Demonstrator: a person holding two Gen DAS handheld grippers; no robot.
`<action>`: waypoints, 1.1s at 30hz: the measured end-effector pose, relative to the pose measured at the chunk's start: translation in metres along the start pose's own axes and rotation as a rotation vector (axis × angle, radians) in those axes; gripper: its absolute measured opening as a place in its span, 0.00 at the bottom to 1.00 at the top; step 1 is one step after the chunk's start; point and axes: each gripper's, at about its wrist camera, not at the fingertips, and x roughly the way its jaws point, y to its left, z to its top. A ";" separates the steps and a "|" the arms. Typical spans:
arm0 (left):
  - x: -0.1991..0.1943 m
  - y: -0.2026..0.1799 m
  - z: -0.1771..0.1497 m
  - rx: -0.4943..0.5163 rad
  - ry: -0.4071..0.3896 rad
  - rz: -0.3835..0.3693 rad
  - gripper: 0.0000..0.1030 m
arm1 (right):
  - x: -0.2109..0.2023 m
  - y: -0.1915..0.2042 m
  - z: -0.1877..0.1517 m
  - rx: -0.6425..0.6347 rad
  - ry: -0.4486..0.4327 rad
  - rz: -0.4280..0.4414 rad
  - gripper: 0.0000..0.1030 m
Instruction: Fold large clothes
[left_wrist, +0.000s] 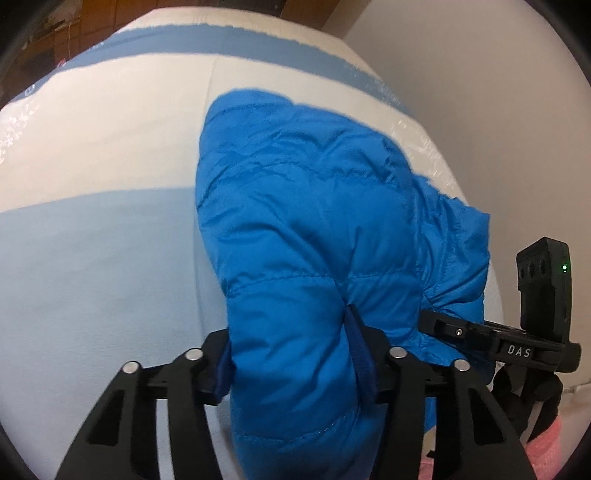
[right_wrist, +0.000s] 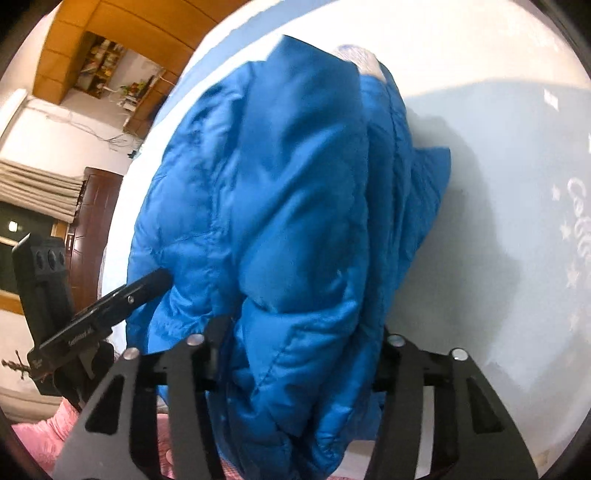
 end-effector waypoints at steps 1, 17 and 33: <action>-0.005 0.000 -0.002 0.010 -0.016 0.006 0.49 | -0.004 0.008 -0.002 -0.028 -0.013 -0.010 0.45; -0.084 0.050 0.049 -0.052 -0.265 0.137 0.46 | 0.010 0.104 0.064 -0.350 -0.142 -0.039 0.42; -0.006 0.132 0.077 -0.086 -0.198 0.261 0.53 | 0.112 0.092 0.112 -0.259 0.025 0.006 0.51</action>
